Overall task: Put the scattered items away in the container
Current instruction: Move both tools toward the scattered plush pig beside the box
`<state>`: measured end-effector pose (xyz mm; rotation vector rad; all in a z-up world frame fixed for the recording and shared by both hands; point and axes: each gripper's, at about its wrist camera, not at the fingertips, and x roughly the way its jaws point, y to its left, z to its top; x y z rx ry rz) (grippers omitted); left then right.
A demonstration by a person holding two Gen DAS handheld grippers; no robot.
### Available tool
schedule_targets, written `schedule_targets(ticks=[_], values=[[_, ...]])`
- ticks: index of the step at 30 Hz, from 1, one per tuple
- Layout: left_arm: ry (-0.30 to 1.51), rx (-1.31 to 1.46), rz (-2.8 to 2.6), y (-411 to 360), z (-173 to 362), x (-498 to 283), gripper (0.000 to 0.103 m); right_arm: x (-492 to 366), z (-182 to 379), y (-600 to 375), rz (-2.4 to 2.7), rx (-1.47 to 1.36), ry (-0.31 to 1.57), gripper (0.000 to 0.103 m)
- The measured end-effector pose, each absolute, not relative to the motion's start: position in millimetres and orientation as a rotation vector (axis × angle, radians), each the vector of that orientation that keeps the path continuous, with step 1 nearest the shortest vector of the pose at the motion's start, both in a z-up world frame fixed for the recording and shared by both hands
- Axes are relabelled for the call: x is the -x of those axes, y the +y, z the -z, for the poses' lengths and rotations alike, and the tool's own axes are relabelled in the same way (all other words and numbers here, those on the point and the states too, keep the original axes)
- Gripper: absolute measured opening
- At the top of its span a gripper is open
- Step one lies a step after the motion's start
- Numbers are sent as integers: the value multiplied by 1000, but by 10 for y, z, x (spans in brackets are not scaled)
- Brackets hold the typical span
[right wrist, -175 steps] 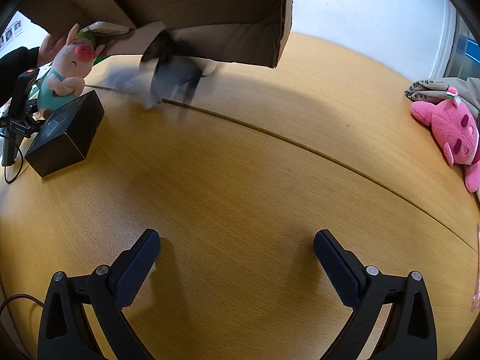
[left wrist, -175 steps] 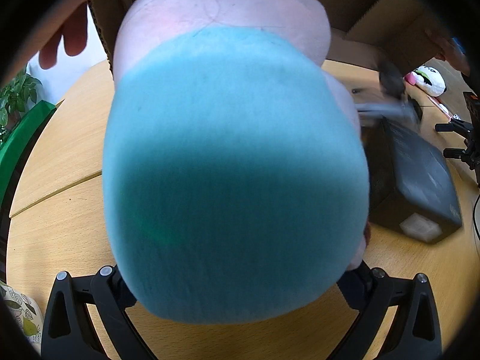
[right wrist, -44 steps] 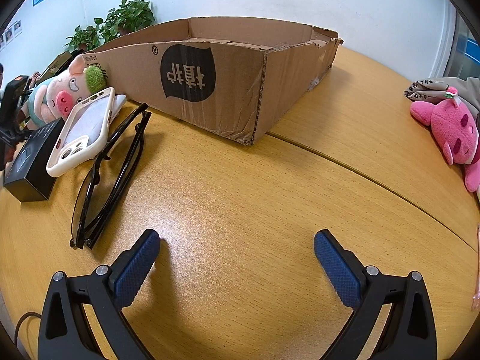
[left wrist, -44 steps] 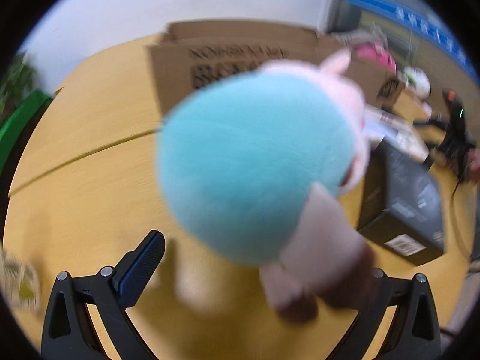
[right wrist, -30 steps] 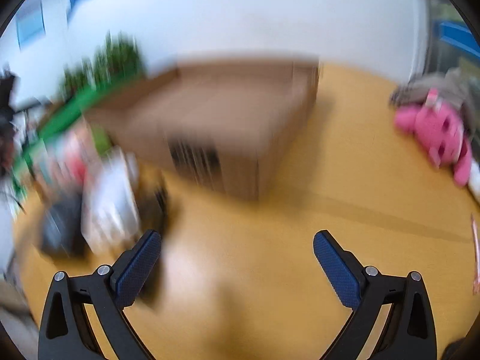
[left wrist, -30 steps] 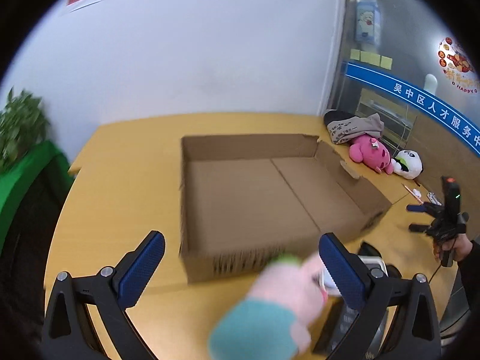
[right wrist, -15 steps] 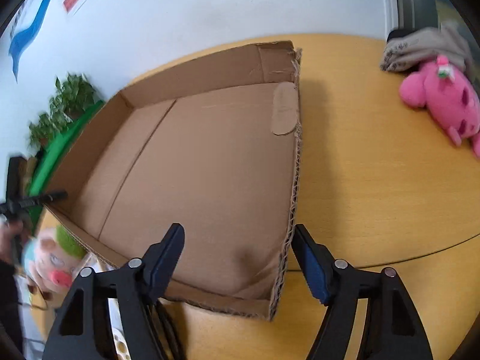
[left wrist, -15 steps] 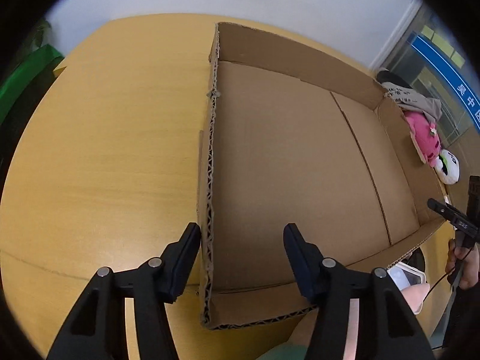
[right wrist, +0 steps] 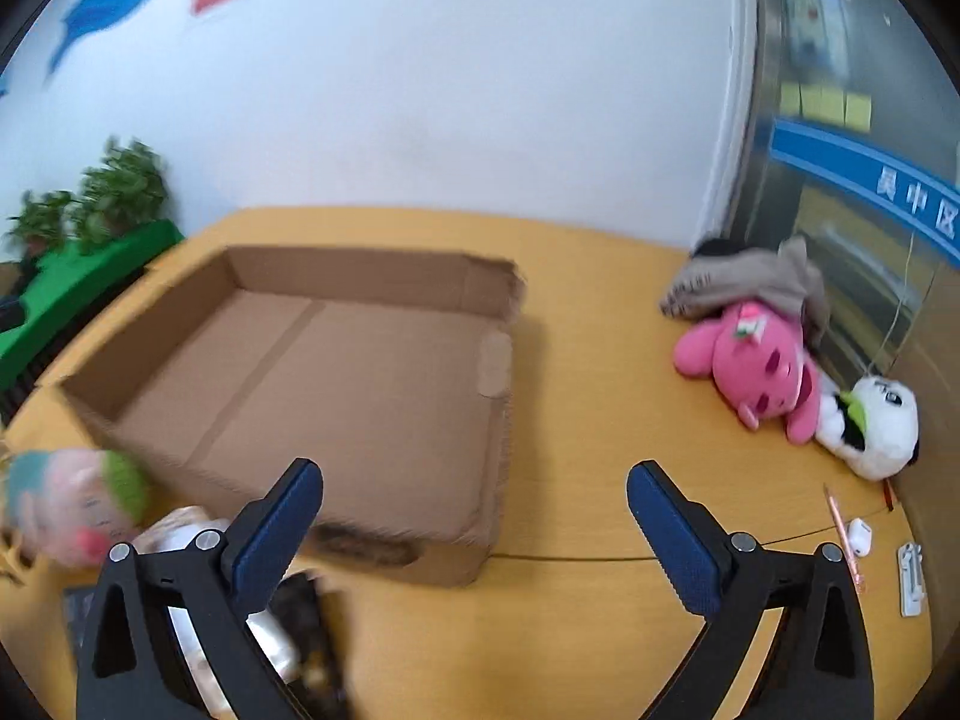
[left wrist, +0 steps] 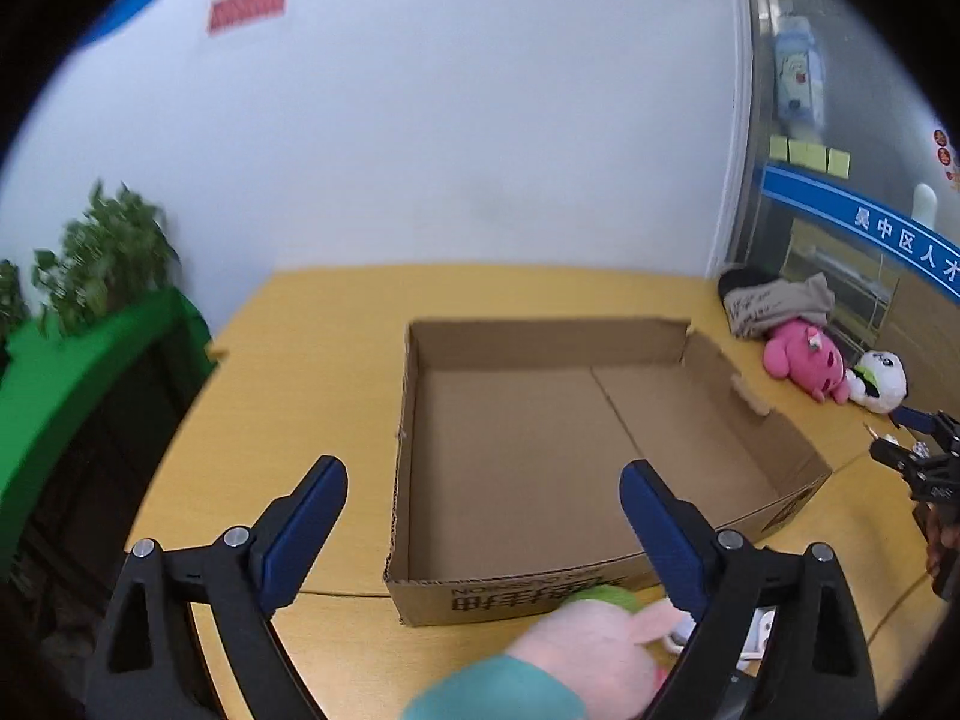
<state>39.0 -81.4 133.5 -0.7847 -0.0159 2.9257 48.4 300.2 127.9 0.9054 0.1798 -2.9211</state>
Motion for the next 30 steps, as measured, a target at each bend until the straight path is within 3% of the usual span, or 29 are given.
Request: schedule_targets(ticks=[2,3,4,5,6,8,9,10,11,12,14,15,16,17,20,26,30], values=[[24,736,-3000,-637,-1277,-678,95,-745,-1382,2920,2936,-837,143,102],[55,730,-3011,-541,-1234,-776,99,-838,-1405,2890,2928,-840,129,93],[87,736,-3003,-447,-1187,-866,100,-908,-1414,2864,2909,-861,115,81],[103,737,-2974,-378,-1153,-957,100,-973,-1396,2838,2888,-890,98,41],[89,723,-2933,-315,-1122,-1042,100,-1037,-1344,2828,2872,-915,74,17],[32,708,-2893,-268,-1100,-1110,92,-1171,-1267,2831,2865,-908,25,17],[21,709,-2895,-274,-1112,-1166,55,-1216,-1235,2823,2870,-898,25,19],[21,741,-2900,-252,-1096,-1160,6,-1239,-1201,2821,2874,-892,28,25],[-3,792,-2887,-233,-1071,-1110,1,-1266,-1195,2822,2884,-887,36,62],[-78,803,-2865,-260,-1066,-1083,3,-1300,-1207,2805,2910,-882,60,103],[-214,772,-2836,-320,-1107,-1111,3,-1311,-1223,2824,2944,-836,124,103],[-267,757,-2837,-353,-1136,-1121,25,-1322,-1240,2809,2945,-821,153,103],[-311,746,-2848,-382,-1168,-1126,78,-1337,-1257,2788,2945,-808,173,103],[-338,736,-2871,-405,-1199,-1125,101,-1342,-1266,2780,2944,-800,180,103],[-313,592,-2949,-408,-1252,-1219,102,-1285,-1239,2805,2933,-816,153,103],[-55,630,-3030,-207,-1156,-1163,102,-1122,-1123,2787,2900,-870,135,103],[-58,678,-3022,-205,-1076,-1095,102,-1022,-1064,2717,2874,-890,153,103]])
